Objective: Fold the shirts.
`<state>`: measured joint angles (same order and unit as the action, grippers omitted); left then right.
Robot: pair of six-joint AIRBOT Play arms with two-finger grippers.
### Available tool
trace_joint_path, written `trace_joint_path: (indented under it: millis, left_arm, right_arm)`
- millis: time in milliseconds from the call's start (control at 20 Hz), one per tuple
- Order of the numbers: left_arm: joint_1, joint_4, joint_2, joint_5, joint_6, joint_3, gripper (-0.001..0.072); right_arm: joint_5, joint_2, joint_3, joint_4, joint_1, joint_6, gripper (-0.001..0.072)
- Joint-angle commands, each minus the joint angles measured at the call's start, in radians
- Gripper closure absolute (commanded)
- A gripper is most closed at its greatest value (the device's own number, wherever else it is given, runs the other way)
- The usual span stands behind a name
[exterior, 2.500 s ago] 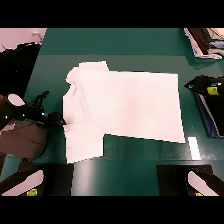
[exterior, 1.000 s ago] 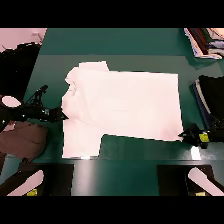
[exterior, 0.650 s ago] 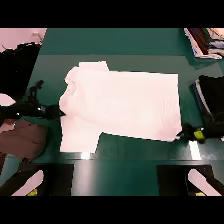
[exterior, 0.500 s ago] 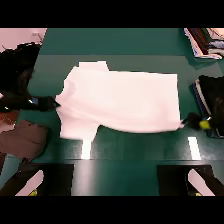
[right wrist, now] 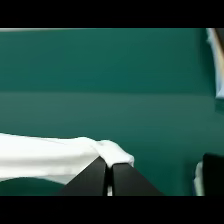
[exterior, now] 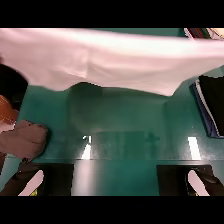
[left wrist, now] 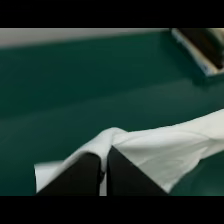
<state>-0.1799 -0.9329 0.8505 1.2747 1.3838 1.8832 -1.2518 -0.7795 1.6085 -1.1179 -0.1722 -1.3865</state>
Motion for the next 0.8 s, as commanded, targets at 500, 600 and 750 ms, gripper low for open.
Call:
trace_joint_path:
  millis: [500,600,750]
  left_arm:
    - [0.0,-0.002,0.085,-0.022,0.064,0.044,0.0684]
    - [0.0,-0.002,0.169,0.022,0.053,-0.056,0.0684]
    - [0.0,-0.001,0.33,0.052,0.045,-0.182,0.0683]
  right_arm:
    - [-0.269,-0.248,0.406,-0.183,0.004,-0.087,0.0697]
    - [-0.281,-0.327,0.289,-0.184,0.004,-0.087,0.0697]
    - [-0.267,-0.472,0.156,-0.187,0.026,-0.086,0.0697]
